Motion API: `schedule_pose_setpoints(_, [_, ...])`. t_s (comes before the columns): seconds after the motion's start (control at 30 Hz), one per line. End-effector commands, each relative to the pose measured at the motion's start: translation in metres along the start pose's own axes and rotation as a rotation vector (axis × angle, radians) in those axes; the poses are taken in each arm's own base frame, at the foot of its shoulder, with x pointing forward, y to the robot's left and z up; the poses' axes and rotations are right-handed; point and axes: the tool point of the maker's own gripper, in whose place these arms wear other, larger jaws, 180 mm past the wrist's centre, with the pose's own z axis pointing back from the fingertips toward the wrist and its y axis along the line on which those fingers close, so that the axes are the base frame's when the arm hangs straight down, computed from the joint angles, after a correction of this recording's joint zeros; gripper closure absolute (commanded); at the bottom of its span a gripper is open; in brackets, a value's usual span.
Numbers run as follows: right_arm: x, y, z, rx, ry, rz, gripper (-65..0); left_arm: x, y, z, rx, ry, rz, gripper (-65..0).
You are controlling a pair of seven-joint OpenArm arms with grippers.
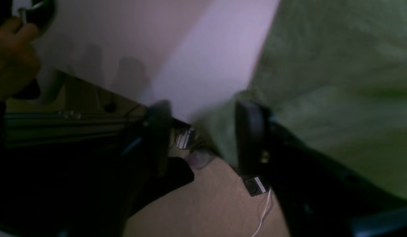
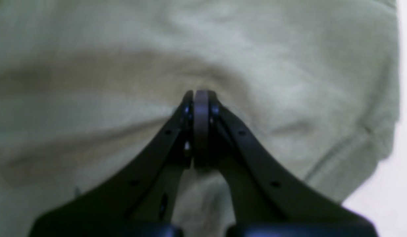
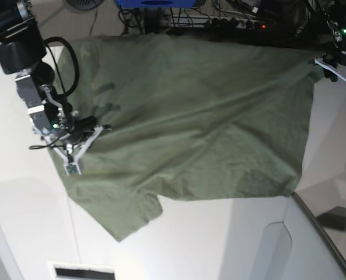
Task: Layout the t-shirt on the table in an organized manner, then fold the t-shirt properly
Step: 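Pull the shirt's edge with the left gripper to stretch it flat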
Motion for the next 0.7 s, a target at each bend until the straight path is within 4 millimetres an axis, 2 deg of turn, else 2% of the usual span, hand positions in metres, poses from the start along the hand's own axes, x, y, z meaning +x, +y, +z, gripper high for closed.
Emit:
schedule_pose_setpoints(0.0, [0.008, -0.010, 0.002, -0.028, -0.014, 0.005, 0.0, 0.012, 0.008, 0.003, 0.022, -0.040, -0.011, -33.1])
schedule_pose_setpoints(0.13, [0.019, -0.014, 0.013, -0.029, -0.055, 0.038, 0.0, 0.042, 0.013, 0.004, 0.041, -0.115, 0.052, -32.9])
schedule_pose_setpoints(0.23, [0.038, -0.001, 0.029, 0.001, -0.119, 0.057, 0.0, 0.066, 0.015, 0.003, 0.052, -0.174, 0.111, -32.9])
schedule_pose_setpoints(0.3, [0.044, -0.011, 0.034, -0.016, -0.097, 0.076, 0.0, 0.084, 0.005, -0.001, 0.029, -0.211, 0.136, -32.9])
schedule_pose_setpoints(0.43, [0.076, -0.024, 0.029, -0.047, -0.115, 0.077, 0.0, 0.124, -0.051, -0.019, -0.094, -0.260, 0.142, -32.7])
schedule_pose_setpoints(0.57, [0.090, -0.048, 0.009, -0.091, -0.060, 0.044, 0.0, 0.159, -0.104, -0.058, -0.195, -0.225, 0.164, -30.6])
schedule_pose_setpoints(0.6, [0.090, -0.049, 0.005, -0.078, -0.042, 0.055, 0.0, 0.160, -0.118, -0.070, -0.217, -0.192, 0.160, -26.5])
schedule_pose_setpoints(0.67, [0.089, -0.035, -0.003, -0.008, -0.027, 0.122, 0.0, 0.164, -0.141, -0.090, -0.252, -0.136, 0.147, -10.4])
